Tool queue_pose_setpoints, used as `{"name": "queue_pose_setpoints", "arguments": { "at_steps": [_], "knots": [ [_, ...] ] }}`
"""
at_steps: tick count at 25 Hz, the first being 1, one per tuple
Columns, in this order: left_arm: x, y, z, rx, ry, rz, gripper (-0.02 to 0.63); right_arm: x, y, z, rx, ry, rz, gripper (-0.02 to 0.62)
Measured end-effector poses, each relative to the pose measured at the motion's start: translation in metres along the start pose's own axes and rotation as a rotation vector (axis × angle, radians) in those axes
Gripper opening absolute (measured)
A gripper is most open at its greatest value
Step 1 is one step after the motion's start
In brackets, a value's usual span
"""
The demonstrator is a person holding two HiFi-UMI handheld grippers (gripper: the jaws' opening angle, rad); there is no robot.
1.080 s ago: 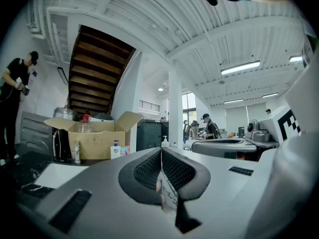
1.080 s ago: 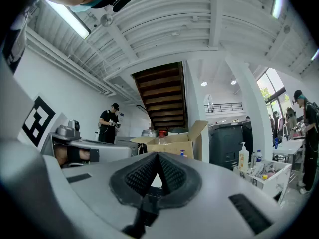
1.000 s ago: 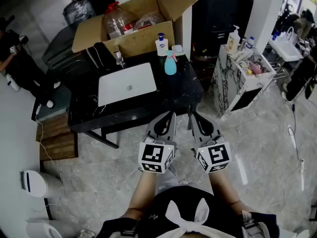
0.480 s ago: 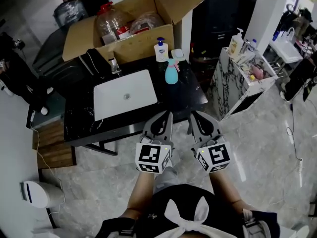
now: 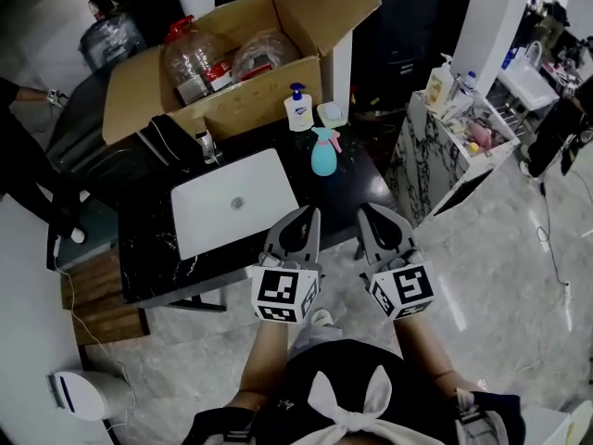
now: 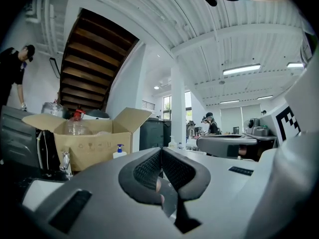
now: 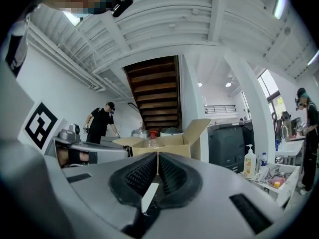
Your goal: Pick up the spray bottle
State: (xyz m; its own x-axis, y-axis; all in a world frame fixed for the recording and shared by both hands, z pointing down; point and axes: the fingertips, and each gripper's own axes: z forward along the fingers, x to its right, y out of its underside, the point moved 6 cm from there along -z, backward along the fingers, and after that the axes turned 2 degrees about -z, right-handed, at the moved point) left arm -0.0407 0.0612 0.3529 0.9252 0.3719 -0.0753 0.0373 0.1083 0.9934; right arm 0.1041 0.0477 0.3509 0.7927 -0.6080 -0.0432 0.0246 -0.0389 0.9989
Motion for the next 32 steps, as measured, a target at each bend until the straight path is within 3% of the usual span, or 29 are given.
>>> {"name": "queue_pose_setpoints", "arguments": {
  "at_steps": [15, 28, 30, 32],
  "knots": [
    [-0.034, 0.012, 0.013, -0.022, 0.054, -0.009, 0.028, -0.013, 0.006, 0.033, -0.032, 0.047, -0.019, 0.025],
    [-0.054, 0.004, 0.034, 0.012, 0.033, -0.008, 0.028, 0.003, -0.004, 0.068, 0.002, -0.006, -0.046, 0.029],
    [-0.062, 0.001, 0.04, 0.018, 0.021, -0.001, 0.028, 0.006, -0.006, 0.08, 0.016, -0.018, -0.058, 0.052],
    [-0.07, 0.0, 0.047, 0.017, 0.013, 0.001, 0.028, 0.008, -0.007, 0.093, 0.018, -0.031, -0.065, 0.128]
  ]
}}
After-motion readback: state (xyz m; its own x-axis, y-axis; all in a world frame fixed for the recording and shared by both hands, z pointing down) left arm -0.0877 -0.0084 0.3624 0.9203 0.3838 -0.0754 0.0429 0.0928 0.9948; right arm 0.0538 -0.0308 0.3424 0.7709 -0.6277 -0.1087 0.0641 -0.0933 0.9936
